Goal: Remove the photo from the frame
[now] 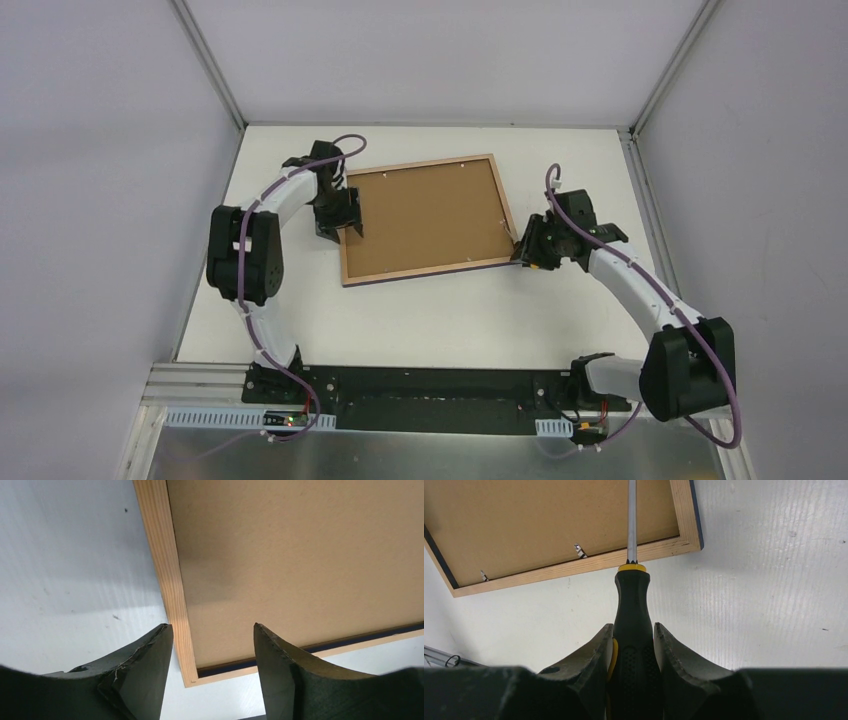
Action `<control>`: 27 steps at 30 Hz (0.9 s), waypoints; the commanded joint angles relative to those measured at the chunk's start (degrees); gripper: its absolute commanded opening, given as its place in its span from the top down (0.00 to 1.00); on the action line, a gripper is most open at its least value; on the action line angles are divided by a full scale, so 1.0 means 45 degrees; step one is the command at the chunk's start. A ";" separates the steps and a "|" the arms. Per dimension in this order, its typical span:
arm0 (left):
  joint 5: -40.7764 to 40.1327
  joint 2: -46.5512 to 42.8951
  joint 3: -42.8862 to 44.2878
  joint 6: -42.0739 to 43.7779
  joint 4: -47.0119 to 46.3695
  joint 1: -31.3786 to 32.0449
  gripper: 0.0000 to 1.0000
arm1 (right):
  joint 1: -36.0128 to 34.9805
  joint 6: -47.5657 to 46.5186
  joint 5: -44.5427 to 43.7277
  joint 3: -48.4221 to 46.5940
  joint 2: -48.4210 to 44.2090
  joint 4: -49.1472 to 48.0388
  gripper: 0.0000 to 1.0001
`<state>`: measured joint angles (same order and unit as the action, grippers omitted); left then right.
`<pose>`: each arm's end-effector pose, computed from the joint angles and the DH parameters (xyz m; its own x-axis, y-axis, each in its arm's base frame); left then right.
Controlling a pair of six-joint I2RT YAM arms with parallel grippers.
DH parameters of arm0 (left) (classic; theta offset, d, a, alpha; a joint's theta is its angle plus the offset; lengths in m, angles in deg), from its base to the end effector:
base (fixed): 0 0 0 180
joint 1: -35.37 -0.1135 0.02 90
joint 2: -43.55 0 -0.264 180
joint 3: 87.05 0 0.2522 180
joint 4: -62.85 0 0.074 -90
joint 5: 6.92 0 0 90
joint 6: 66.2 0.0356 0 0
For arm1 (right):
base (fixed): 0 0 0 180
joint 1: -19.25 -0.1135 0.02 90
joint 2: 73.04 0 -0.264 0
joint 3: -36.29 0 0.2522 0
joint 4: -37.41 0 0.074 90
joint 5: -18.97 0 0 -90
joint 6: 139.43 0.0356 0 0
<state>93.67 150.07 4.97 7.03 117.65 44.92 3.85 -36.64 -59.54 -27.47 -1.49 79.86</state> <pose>0.3714 -0.0691 0.2015 -0.9488 -0.1280 -0.2888 -0.0487 0.9626 -0.2666 0.2449 0.0748 0.2460 -0.8075 0.0026 -0.5898 -0.2095 0.9335 0.2909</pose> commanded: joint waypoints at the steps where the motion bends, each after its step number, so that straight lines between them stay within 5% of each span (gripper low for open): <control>1: 0.0461 -0.0155 0.0143 -0.0663 -0.0956 -0.0548 0.40 | 0.0023 0.0013 0.0308 0.0412 0.0098 -0.1177 1.00; 11: 0.0347 0.1018 0.0435 -0.0894 -0.2459 -0.1139 0.45 | 0.0132 0.0464 0.0120 0.0981 0.0654 -0.2942 1.00; 27: -0.0431 0.1605 0.0183 0.0018 -0.2693 -0.1144 0.99 | 0.0504 0.0240 -0.0467 0.1491 0.0932 -0.4066 1.00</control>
<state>93.89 156.71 6.30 5.67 106.04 39.54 5.88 -34.93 -59.85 -21.09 3.08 64.83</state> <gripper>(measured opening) 0.183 0.358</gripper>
